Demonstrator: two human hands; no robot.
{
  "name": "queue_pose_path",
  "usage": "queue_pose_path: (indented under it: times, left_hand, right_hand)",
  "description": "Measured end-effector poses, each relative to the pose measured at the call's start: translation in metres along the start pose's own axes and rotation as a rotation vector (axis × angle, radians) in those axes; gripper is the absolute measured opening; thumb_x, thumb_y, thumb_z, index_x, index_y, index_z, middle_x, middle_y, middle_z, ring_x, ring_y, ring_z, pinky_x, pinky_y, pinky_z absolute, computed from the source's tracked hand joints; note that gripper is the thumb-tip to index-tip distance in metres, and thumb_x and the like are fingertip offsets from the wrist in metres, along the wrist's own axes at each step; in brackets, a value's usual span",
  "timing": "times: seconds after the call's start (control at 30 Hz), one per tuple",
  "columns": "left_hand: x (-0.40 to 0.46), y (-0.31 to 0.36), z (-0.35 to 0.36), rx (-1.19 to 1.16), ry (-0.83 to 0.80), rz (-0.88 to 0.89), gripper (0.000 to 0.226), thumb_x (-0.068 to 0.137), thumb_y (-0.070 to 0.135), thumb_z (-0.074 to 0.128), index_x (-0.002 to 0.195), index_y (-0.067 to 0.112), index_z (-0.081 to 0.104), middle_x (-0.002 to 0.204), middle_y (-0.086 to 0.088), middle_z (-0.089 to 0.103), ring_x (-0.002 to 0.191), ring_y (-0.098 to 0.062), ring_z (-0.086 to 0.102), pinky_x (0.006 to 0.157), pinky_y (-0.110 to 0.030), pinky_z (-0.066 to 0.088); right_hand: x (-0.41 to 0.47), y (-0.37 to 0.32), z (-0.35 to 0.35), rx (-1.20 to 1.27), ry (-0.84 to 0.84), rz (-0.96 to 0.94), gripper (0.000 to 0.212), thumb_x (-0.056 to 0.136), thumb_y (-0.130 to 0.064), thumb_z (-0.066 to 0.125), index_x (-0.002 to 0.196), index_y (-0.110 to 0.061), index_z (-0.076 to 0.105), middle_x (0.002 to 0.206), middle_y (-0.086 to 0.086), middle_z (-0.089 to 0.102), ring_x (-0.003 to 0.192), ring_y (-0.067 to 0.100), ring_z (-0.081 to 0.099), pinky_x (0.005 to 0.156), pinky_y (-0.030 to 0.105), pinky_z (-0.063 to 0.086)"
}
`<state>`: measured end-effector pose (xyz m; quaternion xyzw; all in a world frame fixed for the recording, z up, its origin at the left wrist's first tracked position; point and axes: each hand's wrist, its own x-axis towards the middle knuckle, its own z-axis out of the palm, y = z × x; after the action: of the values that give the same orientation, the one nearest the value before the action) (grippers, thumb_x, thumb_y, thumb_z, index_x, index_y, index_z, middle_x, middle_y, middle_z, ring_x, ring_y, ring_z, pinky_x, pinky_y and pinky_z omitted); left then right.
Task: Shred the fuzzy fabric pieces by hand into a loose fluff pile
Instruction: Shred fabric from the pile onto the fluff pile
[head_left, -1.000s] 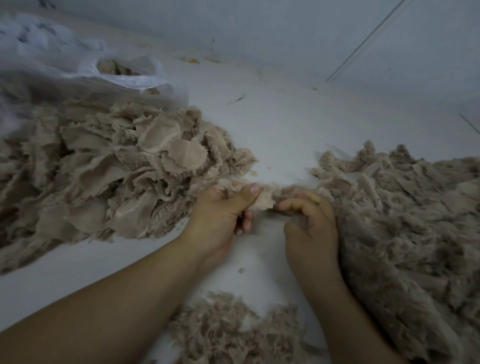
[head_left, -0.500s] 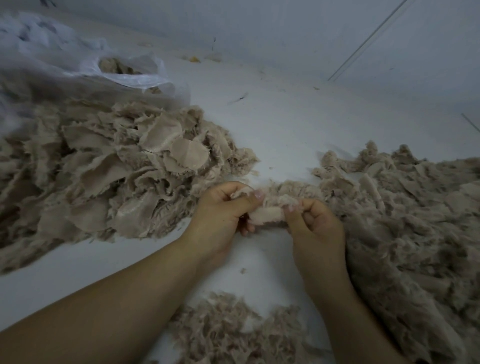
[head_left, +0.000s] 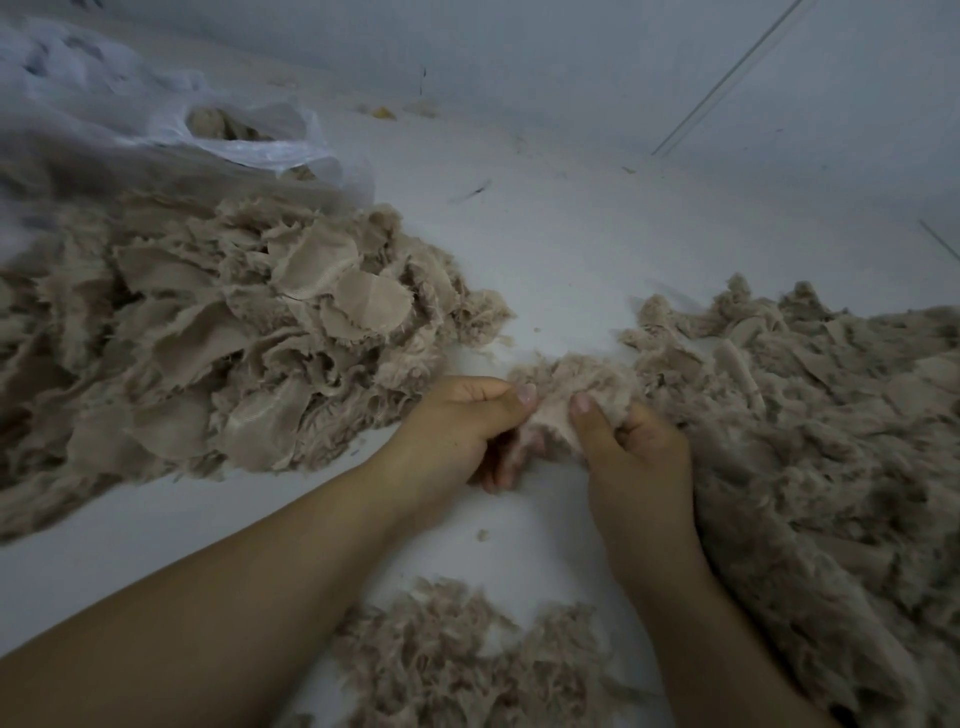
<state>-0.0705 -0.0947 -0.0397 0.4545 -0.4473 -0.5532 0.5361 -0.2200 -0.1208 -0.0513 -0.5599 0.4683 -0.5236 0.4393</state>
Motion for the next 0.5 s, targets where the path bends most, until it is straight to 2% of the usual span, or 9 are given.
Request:
queue_pose_path:
  times: [0.03,0.1,0.13,0.23,0.27,0.4,0.5]
  left_hand:
    - [0.0,0.001,-0.002,-0.011,0.006,0.007,0.038,0.08,0.038,0.061,0.06,0.006,0.061,0.047,-0.008,0.051,0.036,-0.015,0.042,0.04,-0.017,0.033]
    - [-0.001,0.003,-0.005,0.007,0.011,0.012,0.035,0.079,0.037,0.061,0.051,0.017,0.063,0.044,-0.003,0.047,0.036,-0.013,0.038,0.038,-0.017,0.031]
    - [-0.002,0.004,-0.006,0.016,0.005,0.014,0.035,0.079,0.038,0.061,0.05,0.018,0.062,0.043,-0.002,0.045,0.035,-0.012,0.036,0.037,-0.018,0.029]
    - [-0.002,0.004,-0.008,-0.035,-0.043,0.027,0.038,0.084,0.036,0.064,0.051,0.017,0.058,0.043,-0.001,0.039,0.035,-0.013,0.031,0.04,-0.023,0.019]
    - [-0.003,0.004,-0.009,-0.064,-0.057,0.023,0.04,0.086,0.034,0.065,0.051,0.017,0.057,0.043,-0.001,0.037,0.035,-0.013,0.029,0.041,-0.026,0.017]
    - [-0.004,0.006,-0.014,-0.145,-0.199,-0.063,0.035,0.084,0.028,0.061,0.051,0.018,0.054,0.046,0.0,0.036,0.036,-0.01,0.027,0.04,-0.025,0.016]
    - [-0.006,0.012,-0.02,0.003,-0.427,-0.096,0.034,0.088,0.019,0.055,0.055,0.016,0.055,0.049,-0.004,0.035,0.038,-0.011,0.026,0.041,-0.026,0.017]
  right_hand:
    - [0.001,-0.001,0.0,0.023,0.018,0.016,0.036,0.094,-0.021,0.066,0.085,0.013,0.056,0.084,0.04,0.056,0.065,0.022,0.051,0.059,0.037,0.044]
    - [0.002,-0.001,0.0,0.034,0.037,0.023,0.041,0.093,-0.021,0.066,0.085,0.017,0.054,0.078,0.04,0.057,0.064,0.022,0.05,0.058,0.037,0.043]
    - [0.002,0.0,0.0,0.026,0.045,0.021,0.041,0.093,-0.022,0.067,0.081,0.015,0.055,0.07,0.033,0.058,0.061,0.02,0.05,0.055,0.035,0.042]
    - [0.002,0.003,0.0,-0.01,0.084,0.027,0.039,0.092,-0.022,0.068,0.064,-0.002,0.051,0.047,-0.007,0.053,0.047,0.01,0.044,0.043,0.022,0.037]
    - [0.002,0.004,0.0,-0.025,0.089,0.021,0.039,0.092,-0.021,0.068,0.061,-0.007,0.049,0.044,-0.009,0.051,0.043,0.006,0.042,0.04,0.019,0.035]
    - [0.002,0.005,0.0,-0.052,0.055,-0.009,0.038,0.092,-0.021,0.068,0.062,-0.005,0.053,0.045,-0.008,0.05,0.041,0.004,0.041,0.039,0.018,0.034]
    - [0.002,0.007,-0.001,-0.076,0.033,-0.021,0.041,0.092,-0.02,0.068,0.06,-0.006,0.046,0.047,-0.002,0.042,0.043,0.009,0.034,0.042,0.022,0.029]
